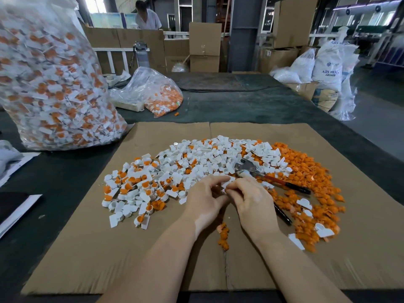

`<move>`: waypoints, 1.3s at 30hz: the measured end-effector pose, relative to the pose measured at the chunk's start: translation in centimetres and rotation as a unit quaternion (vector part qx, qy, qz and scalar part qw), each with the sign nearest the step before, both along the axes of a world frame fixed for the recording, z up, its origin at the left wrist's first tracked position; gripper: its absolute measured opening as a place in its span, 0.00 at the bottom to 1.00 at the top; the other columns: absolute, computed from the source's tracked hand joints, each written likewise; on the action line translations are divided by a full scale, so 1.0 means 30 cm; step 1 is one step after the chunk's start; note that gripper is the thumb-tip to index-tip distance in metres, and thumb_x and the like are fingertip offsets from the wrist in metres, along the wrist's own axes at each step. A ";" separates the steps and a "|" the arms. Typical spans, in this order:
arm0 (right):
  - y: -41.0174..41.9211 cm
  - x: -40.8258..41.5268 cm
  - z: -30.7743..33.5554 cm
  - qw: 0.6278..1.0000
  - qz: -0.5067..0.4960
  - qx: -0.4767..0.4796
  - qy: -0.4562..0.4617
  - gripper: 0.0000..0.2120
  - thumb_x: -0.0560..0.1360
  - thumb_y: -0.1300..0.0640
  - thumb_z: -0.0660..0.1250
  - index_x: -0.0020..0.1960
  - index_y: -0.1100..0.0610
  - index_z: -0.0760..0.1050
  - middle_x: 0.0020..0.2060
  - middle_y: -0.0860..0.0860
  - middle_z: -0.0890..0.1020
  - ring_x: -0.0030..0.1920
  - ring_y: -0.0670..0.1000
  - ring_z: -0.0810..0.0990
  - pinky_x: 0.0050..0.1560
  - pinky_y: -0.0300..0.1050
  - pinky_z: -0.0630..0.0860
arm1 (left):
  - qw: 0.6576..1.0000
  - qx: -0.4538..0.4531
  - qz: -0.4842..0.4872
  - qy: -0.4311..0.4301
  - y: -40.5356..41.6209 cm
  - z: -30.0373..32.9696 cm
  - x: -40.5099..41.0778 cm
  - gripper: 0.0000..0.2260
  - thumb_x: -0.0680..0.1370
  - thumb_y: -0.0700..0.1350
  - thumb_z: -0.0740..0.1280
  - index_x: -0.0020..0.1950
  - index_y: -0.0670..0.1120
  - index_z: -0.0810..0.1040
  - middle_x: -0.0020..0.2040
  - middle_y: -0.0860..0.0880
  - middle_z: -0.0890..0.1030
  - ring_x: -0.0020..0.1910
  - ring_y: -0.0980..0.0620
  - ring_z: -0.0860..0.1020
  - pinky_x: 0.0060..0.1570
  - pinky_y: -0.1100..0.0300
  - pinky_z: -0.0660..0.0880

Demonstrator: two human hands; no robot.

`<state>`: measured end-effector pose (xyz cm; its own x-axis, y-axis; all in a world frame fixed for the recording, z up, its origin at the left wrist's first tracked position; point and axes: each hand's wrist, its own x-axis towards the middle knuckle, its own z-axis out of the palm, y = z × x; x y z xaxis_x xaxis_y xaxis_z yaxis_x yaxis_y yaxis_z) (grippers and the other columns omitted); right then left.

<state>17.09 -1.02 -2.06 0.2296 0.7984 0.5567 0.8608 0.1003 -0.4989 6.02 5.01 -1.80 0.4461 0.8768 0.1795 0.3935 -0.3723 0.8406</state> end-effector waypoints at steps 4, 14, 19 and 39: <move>-0.005 0.009 -0.004 0.998 -0.032 0.004 0.049 0.08 0.73 0.67 0.68 0.50 0.60 0.80 0.43 0.52 0.82 0.46 0.51 0.79 0.48 0.44 0.76 | 1.000 -0.001 0.025 -0.012 0.001 0.000 0.003 0.15 0.72 0.40 0.73 0.58 0.51 0.79 0.42 0.57 0.78 0.40 0.64 0.74 0.40 0.79 0.68; -0.008 0.006 -0.008 1.000 -0.012 -0.002 0.005 0.03 0.70 0.64 0.71 0.42 0.59 0.80 0.38 0.50 0.78 0.43 0.49 0.76 0.43 0.38 0.69 | 0.999 0.026 0.017 0.017 -0.004 0.002 0.007 0.15 0.73 0.42 0.72 0.60 0.50 0.79 0.49 0.56 0.77 0.42 0.63 0.73 0.41 0.80 0.67; -0.008 0.005 -0.004 0.999 -0.030 0.020 0.011 0.01 0.72 0.61 0.70 0.43 0.59 0.80 0.38 0.50 0.79 0.42 0.48 0.76 0.43 0.37 0.69 | 0.998 0.056 0.036 0.011 -0.014 0.008 0.010 0.13 0.76 0.43 0.68 0.60 0.51 0.78 0.48 0.54 0.76 0.43 0.61 0.73 0.44 0.76 0.67; 0.000 0.009 -0.017 0.998 -0.060 0.016 -0.015 0.02 0.70 0.66 0.71 0.41 0.60 0.80 0.37 0.51 0.80 0.40 0.50 0.76 0.41 0.35 0.67 | 0.923 0.052 0.346 0.157 -0.009 -0.001 0.000 0.27 0.79 0.38 0.61 0.76 0.45 0.57 0.74 0.43 0.55 0.75 0.45 0.48 0.74 0.50 0.46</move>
